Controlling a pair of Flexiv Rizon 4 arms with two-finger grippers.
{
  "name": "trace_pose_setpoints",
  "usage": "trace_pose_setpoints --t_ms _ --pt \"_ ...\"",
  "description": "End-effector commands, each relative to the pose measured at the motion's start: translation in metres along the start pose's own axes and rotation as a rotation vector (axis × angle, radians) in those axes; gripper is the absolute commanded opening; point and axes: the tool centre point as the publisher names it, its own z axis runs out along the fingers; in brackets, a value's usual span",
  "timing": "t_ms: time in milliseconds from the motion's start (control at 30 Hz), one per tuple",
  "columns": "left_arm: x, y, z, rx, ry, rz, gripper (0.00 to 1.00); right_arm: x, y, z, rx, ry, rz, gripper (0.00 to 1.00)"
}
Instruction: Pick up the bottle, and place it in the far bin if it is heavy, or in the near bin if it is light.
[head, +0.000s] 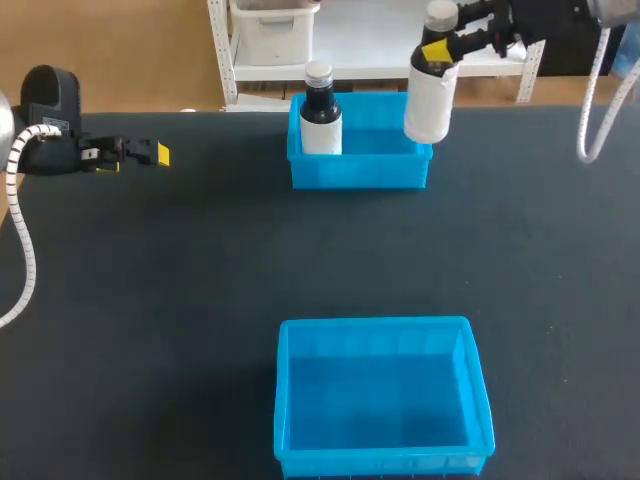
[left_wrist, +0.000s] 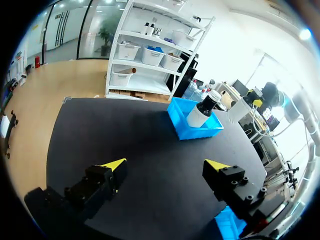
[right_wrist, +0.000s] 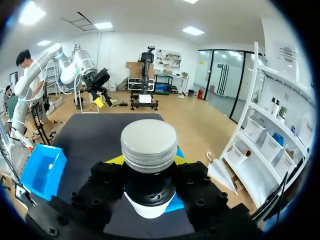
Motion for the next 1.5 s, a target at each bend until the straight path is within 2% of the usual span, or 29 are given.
trace_pose_setpoints --t_ms 33,333,567,1100,1500 --pt "0.000 0.000 0.000 0.000 0.000 0.000 1.00 -0.003 -0.018 0.015 -0.028 -0.005 0.000 0.00" --pt "0.000 0.000 0.000 0.000 0.000 0.000 1.00 -0.002 -0.033 0.039 -0.023 0.000 -0.009 0.00" --pt "0.000 0.000 0.000 0.000 0.000 0.000 1.00 0.006 -0.035 0.057 -0.028 0.005 -0.013 0.00" --pt "0.000 0.000 0.000 0.000 0.000 0.000 1.00 0.028 -0.038 0.079 -0.035 -0.004 0.020 0.00" --pt "0.000 0.000 0.000 0.000 0.000 0.000 1.00 0.035 -0.035 0.083 -0.040 -0.008 0.035 0.00"
